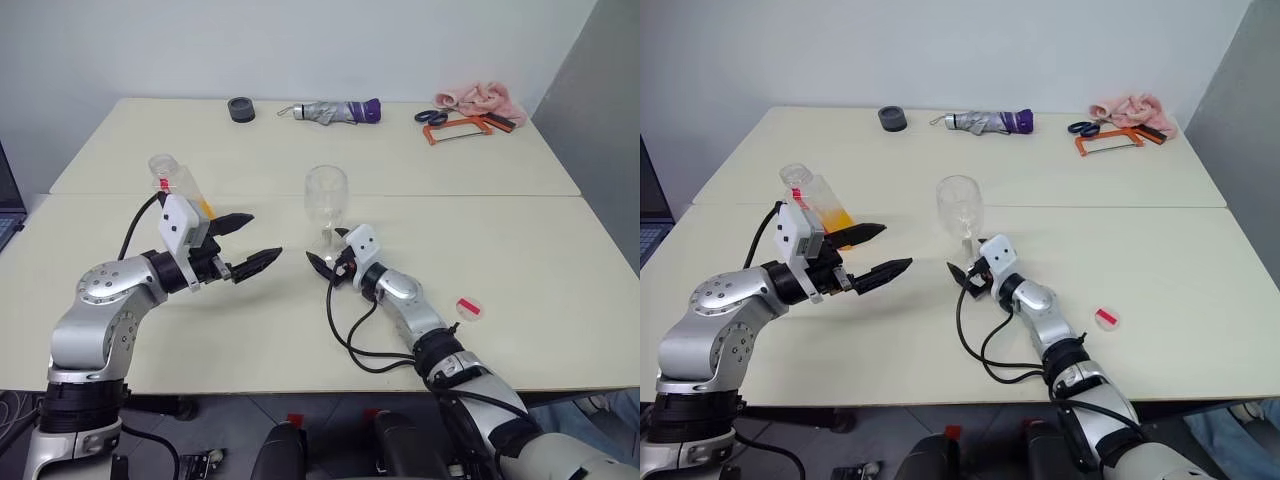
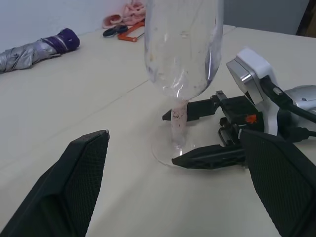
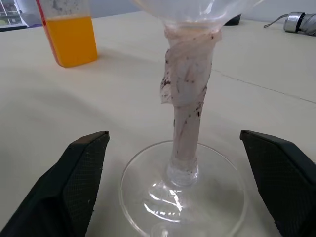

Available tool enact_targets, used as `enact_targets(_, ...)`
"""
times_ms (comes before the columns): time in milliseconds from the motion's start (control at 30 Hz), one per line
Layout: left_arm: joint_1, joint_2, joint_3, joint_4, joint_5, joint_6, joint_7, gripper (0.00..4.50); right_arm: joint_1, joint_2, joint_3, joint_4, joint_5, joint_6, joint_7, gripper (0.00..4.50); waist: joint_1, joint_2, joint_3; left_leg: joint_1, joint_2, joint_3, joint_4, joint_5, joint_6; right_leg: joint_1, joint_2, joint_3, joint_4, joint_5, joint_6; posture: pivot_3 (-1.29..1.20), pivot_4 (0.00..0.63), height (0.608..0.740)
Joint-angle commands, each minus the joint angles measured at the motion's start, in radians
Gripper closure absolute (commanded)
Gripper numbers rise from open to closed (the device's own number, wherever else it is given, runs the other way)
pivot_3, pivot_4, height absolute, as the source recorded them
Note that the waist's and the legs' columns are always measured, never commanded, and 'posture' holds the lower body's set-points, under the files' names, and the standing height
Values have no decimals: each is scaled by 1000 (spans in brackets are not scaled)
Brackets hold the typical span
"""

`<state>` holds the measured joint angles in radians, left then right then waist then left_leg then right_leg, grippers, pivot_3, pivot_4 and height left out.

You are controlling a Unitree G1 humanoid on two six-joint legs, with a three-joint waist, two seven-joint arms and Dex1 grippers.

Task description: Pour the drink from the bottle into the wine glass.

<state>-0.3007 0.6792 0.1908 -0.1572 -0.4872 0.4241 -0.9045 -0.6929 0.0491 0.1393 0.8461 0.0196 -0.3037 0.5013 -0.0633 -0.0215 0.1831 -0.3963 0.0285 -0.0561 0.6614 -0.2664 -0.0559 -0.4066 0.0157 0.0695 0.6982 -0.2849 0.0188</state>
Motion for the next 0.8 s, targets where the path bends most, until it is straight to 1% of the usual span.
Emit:
enact_targets(33, -18, 1, 15, -53, -17, -19, 8, 0, 46, -18, 3, -136, 14, 30, 32, 7, 1, 0, 0, 0, 0, 0, 0, 0, 0, 0, 0, 0, 0, 0, 0, 0, 150, 740)
enact_targets(167, -18, 3, 24, -71, -24, -14, 15, 0, 150, -55, 10, -361, 38, 145, 61, 7, 5, 0, 0, -1, 0, 0, 0, 0, 0, 0, 0, 0, 0, 0, 0, 0, 150, 740)
enact_targets(367, -3, -9, 32, -95, -39, -11, 39, 0, 270, -103, 36, -570, 34, 268, 67, 7, 6, 0, 0, 0, 0, 0, 0, 0, 0, 0, 0, 0, 0, 0, 0, 0, 150, 740)
enact_targets(567, 70, -47, 46, -137, -43, 7, 109, 0, 405, -220, 45, -803, 29, 317, 87, 7, 8, 0, 0, -1, 0, 0, 0, 0, 0, 0, 0, 0, -1, 0, 0, 0, 150, 740)
enact_targets(633, 97, -62, 55, -138, -38, 10, 143, 0, 449, -259, 43, -889, 66, 354, 114, 7, 9, 0, 0, -1, 0, 0, 1, 0, 0, 0, 0, 0, -1, 0, 1, 0, 150, 740)
enact_targets(700, 127, -86, 67, -122, -2, -13, 203, 0, 497, -304, 41, -1004, 140, 422, 167, 7, 10, 0, 0, -1, 0, 0, 1, 0, 0, 0, 0, 0, -1, 0, 1, 0, 150, 740)
enact_targets(800, 182, -139, 75, -80, 99, -83, 327, 0, 549, -376, 37, -1171, 227, 528, 229, 7, 9, 0, 0, 0, 0, 0, 0, 0, 0, 0, 0, 1, -1, 0, 1, 0, 150, 740)
